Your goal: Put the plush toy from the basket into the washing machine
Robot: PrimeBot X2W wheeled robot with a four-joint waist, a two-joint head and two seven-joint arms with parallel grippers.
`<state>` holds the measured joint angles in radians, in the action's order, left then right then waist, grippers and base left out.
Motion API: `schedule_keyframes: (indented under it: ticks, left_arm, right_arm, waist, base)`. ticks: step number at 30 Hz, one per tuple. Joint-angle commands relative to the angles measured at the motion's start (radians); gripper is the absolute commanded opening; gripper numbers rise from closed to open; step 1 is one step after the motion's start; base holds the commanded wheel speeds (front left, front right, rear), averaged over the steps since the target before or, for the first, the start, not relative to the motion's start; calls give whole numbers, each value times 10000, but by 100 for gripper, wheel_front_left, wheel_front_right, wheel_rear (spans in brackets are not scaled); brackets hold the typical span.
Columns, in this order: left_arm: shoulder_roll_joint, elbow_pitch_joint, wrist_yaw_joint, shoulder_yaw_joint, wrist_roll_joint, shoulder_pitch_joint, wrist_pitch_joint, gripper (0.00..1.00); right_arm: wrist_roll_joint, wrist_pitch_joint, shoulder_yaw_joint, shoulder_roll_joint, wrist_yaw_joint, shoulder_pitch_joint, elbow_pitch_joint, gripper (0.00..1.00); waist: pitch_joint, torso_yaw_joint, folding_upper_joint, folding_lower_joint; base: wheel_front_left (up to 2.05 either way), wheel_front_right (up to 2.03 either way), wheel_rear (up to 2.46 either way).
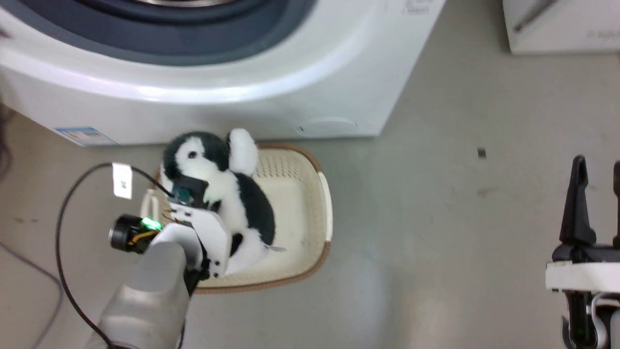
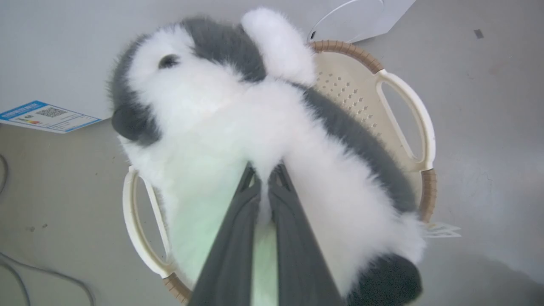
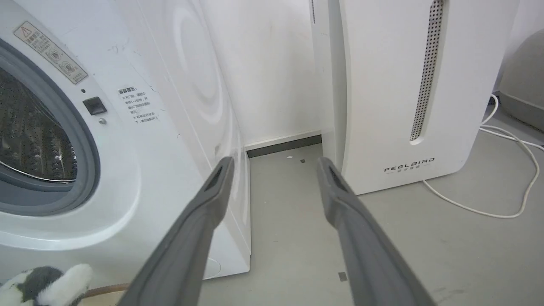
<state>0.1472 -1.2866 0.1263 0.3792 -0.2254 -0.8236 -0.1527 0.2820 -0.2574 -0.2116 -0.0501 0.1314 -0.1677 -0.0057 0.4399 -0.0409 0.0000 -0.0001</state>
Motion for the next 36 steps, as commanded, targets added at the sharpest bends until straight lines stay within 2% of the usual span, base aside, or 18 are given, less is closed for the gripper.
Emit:
schedule_keyframes:
  ticks: [1, 11, 17, 20, 28, 36]
  left_arm:
    - [-109, 123, 40, 106, -140, 216, -316, 0]
    - [-172, 1270, -28, 188, -496, 787, -1072, 0]
    - [11, 3330, -419, -96, -373, 1309, -1087, 0]
    - [49, 3920, -495, -217, -331, 1420, -1087, 0]
    - [231, 5532, -899, -817, -57, 1104, -1089, 0]
    - [546, 6060, -1125, -1764, 44, 88, -1089, 0]
  right_arm:
    - [-56, -44, -73, -1, -7, 274, 68, 100]
    - [-202, -44, -176, -1, -7, 997, 99, 100]
    - [-199, -44, -111, -1, -7, 1209, 59, 100]
    - [-196, -44, -90, -1, -7, 1232, 29, 100]
    - [-219, -44, -1, -1, -7, 828, -227, 100]
    - [-8, -44, 204, -1, -7, 100, -591, 100]
  waist:
    - [-868, 557, 0, 1]
    - [-2041, 1118, 0, 1]
    - [-2327, 1241, 0, 1]
    - [-2325, 1264, 0, 1]
    - [-1624, 979, 0, 1]
    - [-307, 260, 0, 1]
  base:
    - [0, 0, 0]
    - [0, 0, 0]
    - [0, 0, 0]
    - [0, 0, 0]
    - [0, 0, 0]
    - [0, 0, 0]
